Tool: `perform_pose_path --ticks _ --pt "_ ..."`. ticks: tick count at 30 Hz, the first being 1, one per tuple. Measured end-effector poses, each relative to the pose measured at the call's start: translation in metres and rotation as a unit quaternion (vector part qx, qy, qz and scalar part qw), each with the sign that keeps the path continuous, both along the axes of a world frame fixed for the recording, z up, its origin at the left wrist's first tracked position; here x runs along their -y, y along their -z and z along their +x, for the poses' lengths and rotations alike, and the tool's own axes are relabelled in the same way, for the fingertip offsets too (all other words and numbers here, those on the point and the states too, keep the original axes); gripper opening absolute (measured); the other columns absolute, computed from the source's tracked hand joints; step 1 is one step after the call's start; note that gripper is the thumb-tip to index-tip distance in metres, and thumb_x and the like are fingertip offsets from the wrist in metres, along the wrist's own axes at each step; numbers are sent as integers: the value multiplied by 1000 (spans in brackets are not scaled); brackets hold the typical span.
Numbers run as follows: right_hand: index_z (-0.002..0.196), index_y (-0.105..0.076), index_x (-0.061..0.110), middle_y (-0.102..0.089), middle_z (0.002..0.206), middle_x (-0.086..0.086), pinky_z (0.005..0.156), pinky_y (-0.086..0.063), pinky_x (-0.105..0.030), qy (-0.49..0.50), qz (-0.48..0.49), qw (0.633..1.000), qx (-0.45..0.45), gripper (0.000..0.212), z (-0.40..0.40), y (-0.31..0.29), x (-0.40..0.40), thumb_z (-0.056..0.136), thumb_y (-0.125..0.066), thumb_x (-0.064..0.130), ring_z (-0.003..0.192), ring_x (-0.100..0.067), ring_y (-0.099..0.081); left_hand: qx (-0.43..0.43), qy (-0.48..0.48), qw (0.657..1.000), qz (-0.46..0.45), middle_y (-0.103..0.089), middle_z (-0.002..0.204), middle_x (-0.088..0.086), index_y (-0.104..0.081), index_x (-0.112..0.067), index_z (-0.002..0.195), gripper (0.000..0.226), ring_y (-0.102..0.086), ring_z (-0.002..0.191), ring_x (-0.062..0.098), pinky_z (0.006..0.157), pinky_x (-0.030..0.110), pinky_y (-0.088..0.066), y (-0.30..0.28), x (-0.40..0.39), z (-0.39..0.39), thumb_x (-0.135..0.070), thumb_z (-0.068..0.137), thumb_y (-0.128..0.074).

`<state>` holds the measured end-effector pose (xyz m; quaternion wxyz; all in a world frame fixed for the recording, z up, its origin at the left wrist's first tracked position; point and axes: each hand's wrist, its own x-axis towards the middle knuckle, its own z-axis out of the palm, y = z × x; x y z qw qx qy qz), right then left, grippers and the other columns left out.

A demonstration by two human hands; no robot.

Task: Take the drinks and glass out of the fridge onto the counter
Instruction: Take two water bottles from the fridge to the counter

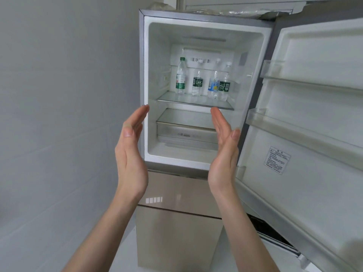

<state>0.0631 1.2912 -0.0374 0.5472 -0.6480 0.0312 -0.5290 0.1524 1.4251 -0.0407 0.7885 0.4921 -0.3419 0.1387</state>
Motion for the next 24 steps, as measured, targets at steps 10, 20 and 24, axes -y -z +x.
perform_pose_path --ticks 10,20,24 --pt "148 -52 48 -53 162 17 136 -15 -46 22 8 1000 -5 63 82 -3 63 102 -12 66 158 -4 -39 35 38 999 6 -62 153 -6 -55 -20 148 60 -51 149 10 127 35 -34 -1 77 88 -47 107 -21" --pt "153 -53 40 -54 162 18 134 -18 -30 61 -28 998 3 81 199 -33 129 97 -18 87 156 -2 -40 58 64 996 0 -59 155 -4 -54 -22 150 58 -50 150 15 128 47 -34 -23 155 216 -46 110 -19" --pt "156 -53 31 -54 161 19 135 -16 -32 76 -8 997 9 76 233 -41 154 102 -15 68 156 0 -39 59 77 995 0 -59 155 -5 -53 -20 151 61 -51 149 14 128 47 -34 -28 183 256 -48 110 -18"
